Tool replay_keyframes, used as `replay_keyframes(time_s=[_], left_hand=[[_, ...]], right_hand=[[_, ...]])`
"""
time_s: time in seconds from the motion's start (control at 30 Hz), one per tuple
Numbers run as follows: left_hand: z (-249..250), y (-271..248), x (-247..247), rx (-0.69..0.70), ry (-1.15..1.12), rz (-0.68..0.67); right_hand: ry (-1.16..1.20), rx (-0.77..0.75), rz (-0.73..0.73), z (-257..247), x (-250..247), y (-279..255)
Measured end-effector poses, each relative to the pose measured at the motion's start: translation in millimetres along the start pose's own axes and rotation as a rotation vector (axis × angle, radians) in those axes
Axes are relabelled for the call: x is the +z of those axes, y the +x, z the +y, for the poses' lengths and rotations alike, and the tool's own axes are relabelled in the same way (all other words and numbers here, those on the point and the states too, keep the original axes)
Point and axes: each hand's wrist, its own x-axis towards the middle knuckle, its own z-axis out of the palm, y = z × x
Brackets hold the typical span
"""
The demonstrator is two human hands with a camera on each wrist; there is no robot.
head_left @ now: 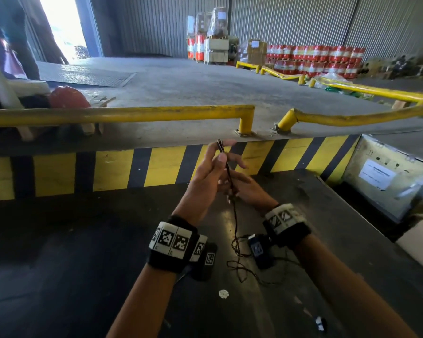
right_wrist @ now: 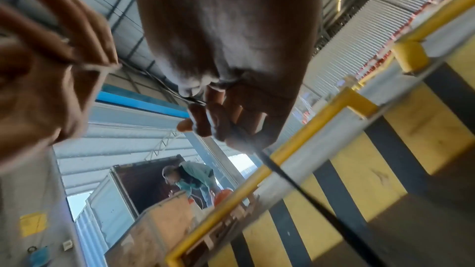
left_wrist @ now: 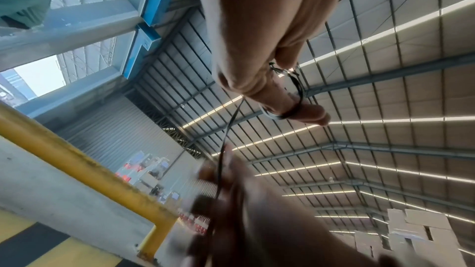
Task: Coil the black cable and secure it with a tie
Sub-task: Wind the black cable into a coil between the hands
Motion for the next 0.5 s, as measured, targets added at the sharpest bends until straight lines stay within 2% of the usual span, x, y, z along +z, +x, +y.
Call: replay_keyframes(time_s=[0.07, 0.13, 0.2, 0.33, 0.4, 0.47, 0.5], left_hand=[[9.4, 11.1, -9.4, 0.043, 0.046, 0.026], [15.0, 21.4, -23.1, 0.065, 0.108, 0.066], [13.6, 29.4, -38.1, 0.060, 0.209, 0.100], [-6.7, 36.6, -63.7, 0.005, 0.499, 0.123], [-19.2, 31.5, -65.6, -0.041, 0.648, 0.085], [-28.2, 23.5, -57.7, -0.111, 0.673, 0.047], [-29.1, 18.5, -50.4, -0.151, 0.605, 0.022]], right_hand=[[0.123, 0.155, -0.013, 25.9, 24.7, -18.8], [0.158, 0.207, -0.075, 40.1, 42.0, -42.4], [0.154, 0.193, -0.141, 37.8, 45.1, -63.2], [-0.008, 0.055, -0.158, -20.6, 27.0, -75.4], [-0.239, -0.058, -0.119, -57.7, 10.1, -69.2], [-0.486, -0.204, -0.081, -89.6, -9.8, -55.6], [-0.563, -0.259, -0.046, -101.6, -19.0, -45.4]])
